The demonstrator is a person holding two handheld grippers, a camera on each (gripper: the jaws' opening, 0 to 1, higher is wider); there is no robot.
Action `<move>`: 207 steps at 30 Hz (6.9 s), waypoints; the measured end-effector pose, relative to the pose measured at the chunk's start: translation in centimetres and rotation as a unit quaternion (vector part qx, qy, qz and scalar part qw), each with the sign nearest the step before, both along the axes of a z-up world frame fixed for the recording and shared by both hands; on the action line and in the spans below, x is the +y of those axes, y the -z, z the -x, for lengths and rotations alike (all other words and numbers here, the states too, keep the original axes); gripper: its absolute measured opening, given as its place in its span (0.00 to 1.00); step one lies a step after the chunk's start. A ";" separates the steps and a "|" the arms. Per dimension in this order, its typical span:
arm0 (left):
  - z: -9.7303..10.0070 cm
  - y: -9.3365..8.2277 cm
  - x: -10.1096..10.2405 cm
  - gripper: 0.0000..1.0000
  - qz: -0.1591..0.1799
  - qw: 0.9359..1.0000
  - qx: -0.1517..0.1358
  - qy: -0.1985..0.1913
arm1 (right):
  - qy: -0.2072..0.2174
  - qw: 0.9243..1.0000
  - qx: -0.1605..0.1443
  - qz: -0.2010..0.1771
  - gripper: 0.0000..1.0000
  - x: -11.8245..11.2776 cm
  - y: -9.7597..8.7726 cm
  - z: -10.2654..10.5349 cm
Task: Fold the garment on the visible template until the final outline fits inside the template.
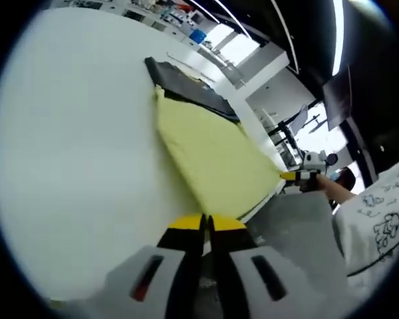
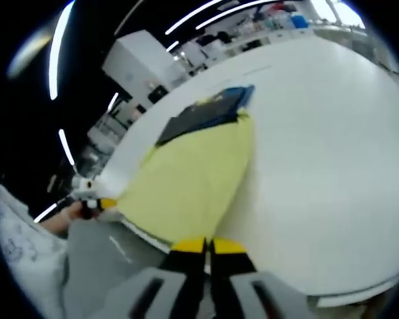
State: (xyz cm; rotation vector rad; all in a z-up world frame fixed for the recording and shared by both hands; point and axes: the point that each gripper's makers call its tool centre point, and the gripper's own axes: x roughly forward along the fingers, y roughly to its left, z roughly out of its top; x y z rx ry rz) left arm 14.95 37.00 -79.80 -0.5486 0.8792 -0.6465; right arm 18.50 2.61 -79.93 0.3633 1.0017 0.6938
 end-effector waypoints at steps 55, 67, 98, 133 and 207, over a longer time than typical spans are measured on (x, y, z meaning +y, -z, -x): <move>-17.7 -9.1 1.1 0.00 0.118 0.977 -0.126 -0.128 | 0.113 0.979 -0.096 -0.141 0.00 2.2 -10.1 -16.6; -23.4 -7.5 2.3 0.00 0.132 0.969 -0.106 -0.178 | 0.142 0.973 -0.087 -0.161 0.00 2.7 -9.2 -24.6; -25.6 -1.9 -0.8 0.00 0.068 0.969 -0.071 -0.225 | 0.159 0.984 -0.030 -0.074 0.00 3.0 1.0 -28.7; -23.9 -0.3 -0.5 0.99 -0.064 0.973 -0.208 0.072 | -0.066 0.972 -0.223 0.031 0.99 6.2 -0.8 -24.2; -24.8 -0.7 -0.6 0.94 -0.068 0.978 -0.196 0.026 | -0.065 0.976 -0.206 0.033 0.90 6.3 0.2 -24.1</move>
